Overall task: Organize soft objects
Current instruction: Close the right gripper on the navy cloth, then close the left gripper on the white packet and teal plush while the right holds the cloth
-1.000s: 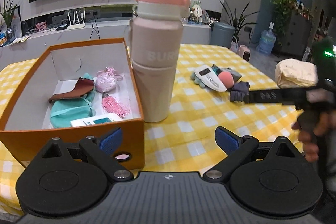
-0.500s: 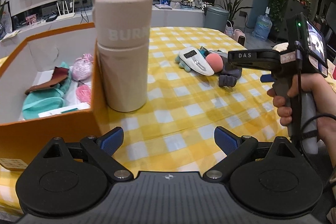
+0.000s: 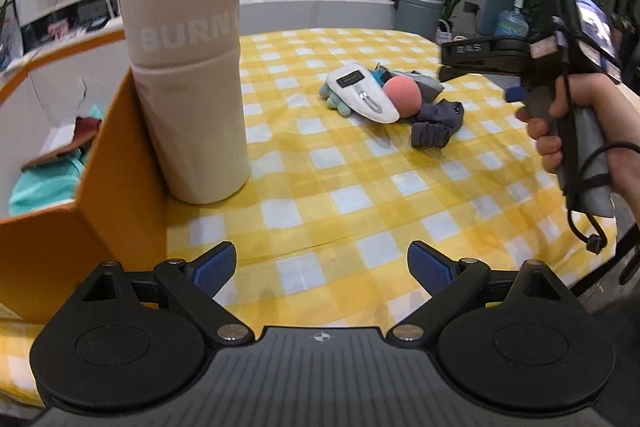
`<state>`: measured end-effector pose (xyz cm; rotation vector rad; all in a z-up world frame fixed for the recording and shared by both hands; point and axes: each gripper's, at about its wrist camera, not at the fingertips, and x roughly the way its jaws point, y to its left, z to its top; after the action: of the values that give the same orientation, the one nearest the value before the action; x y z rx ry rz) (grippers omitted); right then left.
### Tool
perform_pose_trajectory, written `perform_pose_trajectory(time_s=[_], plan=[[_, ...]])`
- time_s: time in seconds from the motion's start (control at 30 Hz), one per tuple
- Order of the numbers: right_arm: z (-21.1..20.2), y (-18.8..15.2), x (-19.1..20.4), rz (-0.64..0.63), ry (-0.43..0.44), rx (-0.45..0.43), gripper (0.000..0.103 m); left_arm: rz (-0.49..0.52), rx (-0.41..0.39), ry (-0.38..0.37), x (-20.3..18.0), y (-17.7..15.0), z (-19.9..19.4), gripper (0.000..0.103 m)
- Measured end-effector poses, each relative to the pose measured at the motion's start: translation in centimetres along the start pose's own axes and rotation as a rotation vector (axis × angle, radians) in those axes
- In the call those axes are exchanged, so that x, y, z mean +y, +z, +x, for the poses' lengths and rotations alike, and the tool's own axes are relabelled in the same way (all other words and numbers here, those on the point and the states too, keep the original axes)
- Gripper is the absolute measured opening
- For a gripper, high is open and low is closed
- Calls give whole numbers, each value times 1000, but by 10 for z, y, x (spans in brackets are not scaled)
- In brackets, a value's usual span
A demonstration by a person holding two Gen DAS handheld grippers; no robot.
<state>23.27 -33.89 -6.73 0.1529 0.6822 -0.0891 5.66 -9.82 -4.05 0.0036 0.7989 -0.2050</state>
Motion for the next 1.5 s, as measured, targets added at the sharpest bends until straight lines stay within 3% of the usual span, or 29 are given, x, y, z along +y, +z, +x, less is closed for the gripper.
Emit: perform_pose_trajectory(time_s=[0.1,0.33,0.53,0.67,0.8,0.9,1.07,1.1,1.13,1.17,1.33,1.5], plan=[[11,4,-14,11,-24,26,96,-55,24,-20,-2,5,14,103],[26,5,-40,112,121,149,91,-56,34,-53,-21,14,42,103],[43,8,-32,78,155,190,89,-17,22,-25,-34,23,61,103],[56,6,-23,76,176,270,87,-50,14,-19,-31,30,64,103],[57,4,-14,38,168,258,85,-84,23,-17,-25,31,62,103],[55,3,-12,20,161,264,76,-92,21,-8,-23,30,59,103],[48,0,-4,-45,189,266,52,-93,17,-1,-20,30,50,103],[47,-2,-1,-88,179,258,45,-93,16,0,-20,30,48,103],[45,-4,2,-114,189,251,30,-95,16,2,-19,30,47,103],[44,-4,2,-112,219,254,24,-95,16,5,-18,30,46,103],[35,-6,7,-186,211,244,15,-86,5,12,-18,29,40,103],[18,-11,7,-207,163,258,13,-92,-1,9,-17,34,39,103]])
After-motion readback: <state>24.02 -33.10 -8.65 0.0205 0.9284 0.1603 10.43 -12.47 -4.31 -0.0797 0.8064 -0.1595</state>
